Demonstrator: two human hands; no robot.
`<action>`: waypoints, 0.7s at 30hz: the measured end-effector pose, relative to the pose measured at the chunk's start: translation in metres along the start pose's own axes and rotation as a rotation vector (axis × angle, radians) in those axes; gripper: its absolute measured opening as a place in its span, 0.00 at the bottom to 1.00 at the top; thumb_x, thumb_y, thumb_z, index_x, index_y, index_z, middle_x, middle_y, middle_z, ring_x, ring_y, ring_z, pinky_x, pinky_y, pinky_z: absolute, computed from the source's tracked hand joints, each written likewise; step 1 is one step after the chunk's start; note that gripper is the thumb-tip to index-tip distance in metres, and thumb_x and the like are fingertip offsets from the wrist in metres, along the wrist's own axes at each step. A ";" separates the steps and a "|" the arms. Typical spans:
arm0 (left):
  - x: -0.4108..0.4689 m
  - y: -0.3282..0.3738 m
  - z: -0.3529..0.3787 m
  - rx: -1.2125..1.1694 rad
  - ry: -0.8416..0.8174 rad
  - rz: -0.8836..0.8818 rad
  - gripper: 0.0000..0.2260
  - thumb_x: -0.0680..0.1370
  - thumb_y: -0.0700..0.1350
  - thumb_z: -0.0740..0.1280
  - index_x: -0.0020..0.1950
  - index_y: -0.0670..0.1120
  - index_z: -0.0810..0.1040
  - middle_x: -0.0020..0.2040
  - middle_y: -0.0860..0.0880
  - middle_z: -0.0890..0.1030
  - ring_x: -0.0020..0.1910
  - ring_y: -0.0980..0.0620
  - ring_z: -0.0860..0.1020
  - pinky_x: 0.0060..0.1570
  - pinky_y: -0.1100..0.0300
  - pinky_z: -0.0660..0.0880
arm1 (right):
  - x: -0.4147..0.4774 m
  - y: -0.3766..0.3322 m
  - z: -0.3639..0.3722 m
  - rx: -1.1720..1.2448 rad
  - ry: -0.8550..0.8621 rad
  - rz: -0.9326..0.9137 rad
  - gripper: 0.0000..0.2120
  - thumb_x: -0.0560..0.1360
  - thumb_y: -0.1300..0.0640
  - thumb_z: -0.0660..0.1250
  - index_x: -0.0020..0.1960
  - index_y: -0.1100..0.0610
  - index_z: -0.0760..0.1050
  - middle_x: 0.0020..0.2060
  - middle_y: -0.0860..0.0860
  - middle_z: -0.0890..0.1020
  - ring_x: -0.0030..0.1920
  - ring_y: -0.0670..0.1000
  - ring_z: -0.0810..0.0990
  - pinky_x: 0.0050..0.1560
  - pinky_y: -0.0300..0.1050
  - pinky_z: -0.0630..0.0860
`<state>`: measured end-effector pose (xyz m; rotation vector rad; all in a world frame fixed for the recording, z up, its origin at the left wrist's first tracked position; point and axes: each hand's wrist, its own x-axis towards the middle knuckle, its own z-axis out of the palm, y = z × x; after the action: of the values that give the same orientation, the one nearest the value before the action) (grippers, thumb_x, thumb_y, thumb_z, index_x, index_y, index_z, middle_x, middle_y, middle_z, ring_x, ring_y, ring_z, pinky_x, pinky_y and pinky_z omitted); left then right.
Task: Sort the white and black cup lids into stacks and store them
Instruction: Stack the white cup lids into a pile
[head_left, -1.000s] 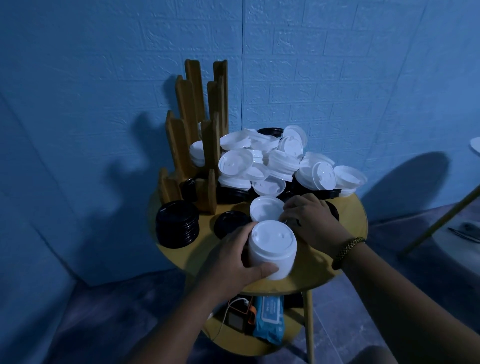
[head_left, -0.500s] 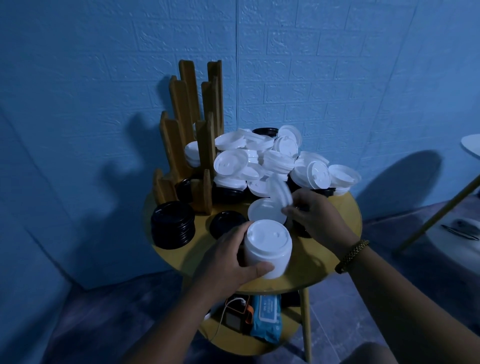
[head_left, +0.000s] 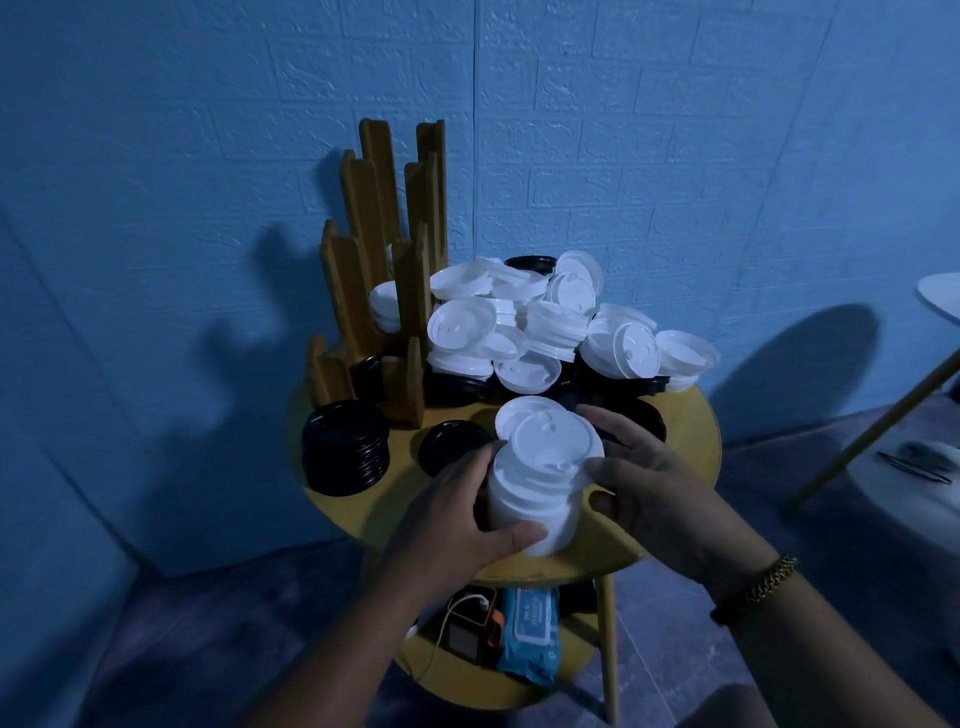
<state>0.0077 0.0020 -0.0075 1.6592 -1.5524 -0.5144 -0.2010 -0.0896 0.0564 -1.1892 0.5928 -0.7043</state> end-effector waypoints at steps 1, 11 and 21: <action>0.000 0.000 0.000 0.003 0.002 0.000 0.38 0.68 0.69 0.74 0.75 0.69 0.61 0.70 0.68 0.68 0.68 0.65 0.69 0.63 0.56 0.73 | -0.001 -0.001 -0.001 -0.074 -0.011 -0.011 0.26 0.75 0.66 0.68 0.69 0.50 0.72 0.58 0.61 0.81 0.44 0.51 0.79 0.38 0.43 0.75; 0.000 -0.001 0.000 0.010 0.006 0.010 0.38 0.70 0.68 0.74 0.75 0.68 0.61 0.70 0.66 0.69 0.67 0.64 0.70 0.60 0.59 0.74 | -0.004 0.010 -0.006 -0.884 0.056 -0.177 0.26 0.70 0.37 0.68 0.67 0.37 0.67 0.56 0.45 0.77 0.53 0.39 0.77 0.49 0.39 0.80; -0.001 0.003 0.000 0.019 0.028 -0.009 0.40 0.69 0.68 0.75 0.76 0.66 0.61 0.68 0.65 0.68 0.64 0.65 0.68 0.52 0.70 0.69 | -0.012 0.037 0.020 -0.959 0.193 -0.228 0.30 0.68 0.33 0.68 0.65 0.40 0.64 0.63 0.39 0.66 0.60 0.45 0.71 0.51 0.47 0.81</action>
<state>0.0052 0.0033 -0.0056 1.6815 -1.5349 -0.4805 -0.1873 -0.0600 0.0269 -2.1136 1.0231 -0.7491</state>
